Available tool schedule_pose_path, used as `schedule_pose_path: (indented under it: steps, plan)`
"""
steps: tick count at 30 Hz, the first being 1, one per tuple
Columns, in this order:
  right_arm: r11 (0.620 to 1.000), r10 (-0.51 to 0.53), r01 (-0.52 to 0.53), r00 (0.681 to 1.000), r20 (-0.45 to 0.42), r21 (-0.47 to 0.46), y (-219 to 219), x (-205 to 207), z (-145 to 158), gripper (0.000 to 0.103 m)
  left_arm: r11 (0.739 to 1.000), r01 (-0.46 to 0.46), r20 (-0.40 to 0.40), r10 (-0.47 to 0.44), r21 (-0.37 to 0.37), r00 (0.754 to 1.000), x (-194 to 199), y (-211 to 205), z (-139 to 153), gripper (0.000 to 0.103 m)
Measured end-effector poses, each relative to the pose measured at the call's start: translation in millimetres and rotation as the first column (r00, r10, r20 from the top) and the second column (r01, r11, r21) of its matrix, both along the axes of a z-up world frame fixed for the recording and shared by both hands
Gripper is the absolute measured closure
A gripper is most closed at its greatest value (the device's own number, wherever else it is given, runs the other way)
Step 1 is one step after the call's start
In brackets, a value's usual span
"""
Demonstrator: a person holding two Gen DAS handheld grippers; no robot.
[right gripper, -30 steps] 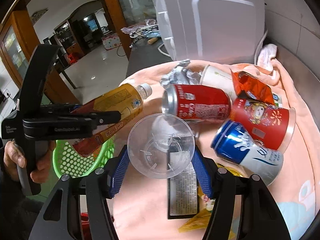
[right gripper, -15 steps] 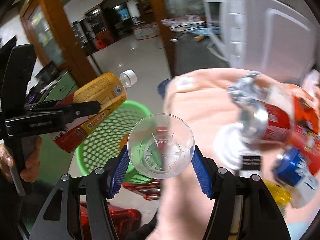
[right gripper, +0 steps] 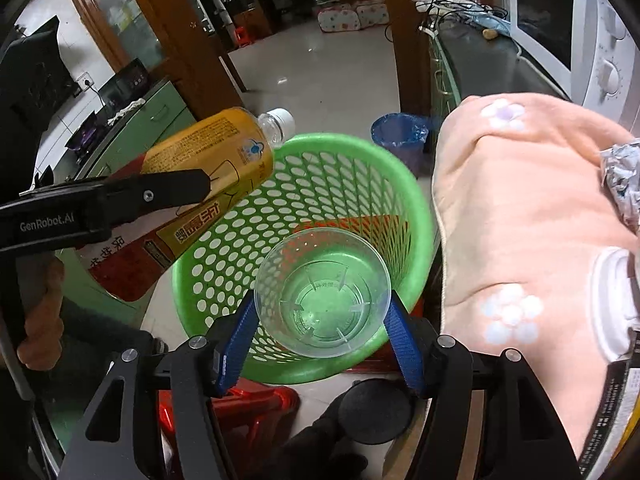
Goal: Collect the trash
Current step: 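Carry the bottle with the left tool over the green basket and release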
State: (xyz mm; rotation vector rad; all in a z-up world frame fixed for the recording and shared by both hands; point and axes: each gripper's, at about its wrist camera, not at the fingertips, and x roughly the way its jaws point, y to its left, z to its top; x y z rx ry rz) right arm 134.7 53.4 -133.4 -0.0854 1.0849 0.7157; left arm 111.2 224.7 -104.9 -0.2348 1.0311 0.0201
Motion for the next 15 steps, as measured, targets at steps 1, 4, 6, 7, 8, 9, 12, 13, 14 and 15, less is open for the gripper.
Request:
schedule_pose_path:
  steps: [1,4,6,7,8,9,12,13,14,15]
  plan:
    - [1.0,0.003,-0.003,1.0,0.0,0.006,0,0,0,0.037,1.0,0.0,-0.007,0.0,-0.003,1.0,1,-1,-4,0.033]
    - [1.0,0.002,-0.002,1.0,0.015,0.01,1,-2,3,0.03,1.0,0.002,-0.022,-0.002,-0.006,1.0,3,0,-12,0.033]
    - [1.0,0.0,0.0,1.0,0.02,0.012,2,-3,6,0.03,1.0,0.001,-0.033,-0.001,-0.008,0.999,5,-1,-17,0.033]
    - [1.0,0.0,0.0,1.0,0.027,0.014,0,-5,9,0.03,1.0,0.0,-0.038,0.0,-0.008,0.999,6,-1,-20,0.033]
    - [1.0,-0.001,0.0,0.999,0.032,0.016,-3,-7,11,0.03,1.0,0.0,-0.041,0.0,-0.008,0.999,7,-2,-21,0.033]
    - [1.0,-0.004,0.004,0.999,0.042,0.017,-6,-9,15,0.029,1.0,-0.002,-0.047,0.001,-0.004,0.999,8,-2,-24,0.033]
    - [0.999,-0.025,0.023,0.998,0.064,0.023,-20,-16,25,0.025,1.0,-0.005,-0.066,0.005,-0.005,0.998,11,-5,-30,0.033]
    - [0.999,-0.034,0.032,0.997,0.07,0.024,-26,-18,29,0.025,1.0,-0.006,-0.072,0.006,-0.005,0.997,12,-5,-32,0.033]
    - [0.999,-0.046,0.044,0.996,0.078,0.024,-33,-20,32,0.025,1.0,-0.005,-0.076,0.005,-0.004,0.997,13,-6,-34,0.033]
    - [0.998,-0.058,0.056,0.995,0.086,0.025,-39,-22,36,0.025,1.0,-0.004,-0.078,0.004,-0.002,0.997,14,-8,-35,0.033]
